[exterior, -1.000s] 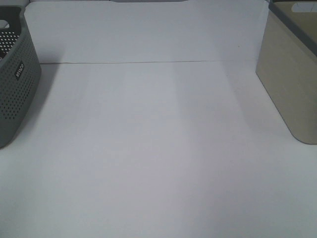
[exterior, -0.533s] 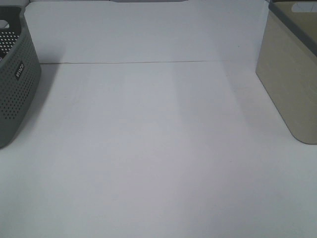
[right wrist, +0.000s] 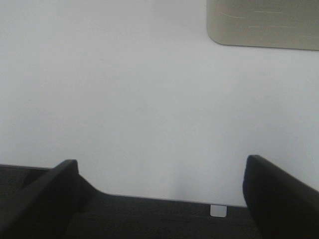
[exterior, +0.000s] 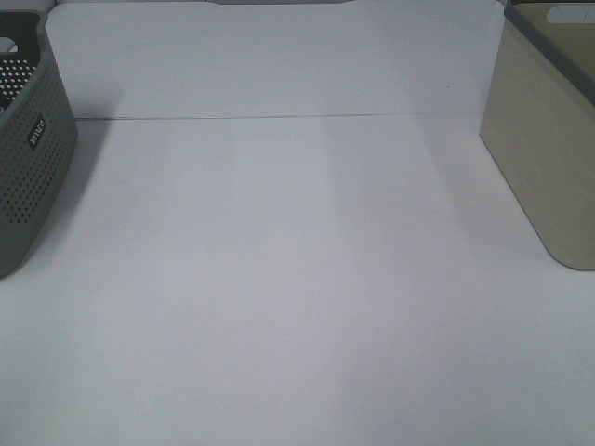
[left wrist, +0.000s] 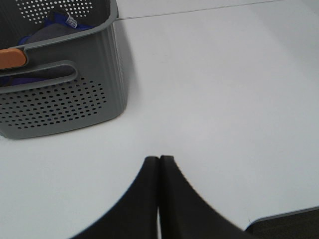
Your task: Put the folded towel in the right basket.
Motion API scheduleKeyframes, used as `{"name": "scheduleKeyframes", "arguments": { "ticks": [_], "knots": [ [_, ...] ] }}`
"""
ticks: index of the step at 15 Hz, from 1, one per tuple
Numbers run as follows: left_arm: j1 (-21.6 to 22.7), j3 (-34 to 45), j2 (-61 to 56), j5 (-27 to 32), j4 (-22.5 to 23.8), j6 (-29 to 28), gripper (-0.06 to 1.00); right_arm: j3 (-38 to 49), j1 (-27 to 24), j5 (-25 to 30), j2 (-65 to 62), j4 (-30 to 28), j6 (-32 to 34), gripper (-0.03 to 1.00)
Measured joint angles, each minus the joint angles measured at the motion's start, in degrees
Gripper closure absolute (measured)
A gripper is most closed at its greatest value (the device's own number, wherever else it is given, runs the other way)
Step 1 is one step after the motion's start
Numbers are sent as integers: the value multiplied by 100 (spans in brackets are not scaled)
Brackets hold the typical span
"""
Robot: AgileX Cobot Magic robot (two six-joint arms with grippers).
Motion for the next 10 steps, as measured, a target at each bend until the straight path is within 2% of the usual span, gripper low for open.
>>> {"name": "scheduleKeyframes", "arguments": {
  "ticks": [4,7,10],
  "knots": [
    [0,0,0,0,0,0,94,6,498,-69,-332,-269,258,11],
    [0,0,0,0,0,0,94,6,510,-69,-1043,-304,258,11],
    [0,0,0,0,0,0,94,6,516,-69,-1146,-344,258,11]
  ]
}}
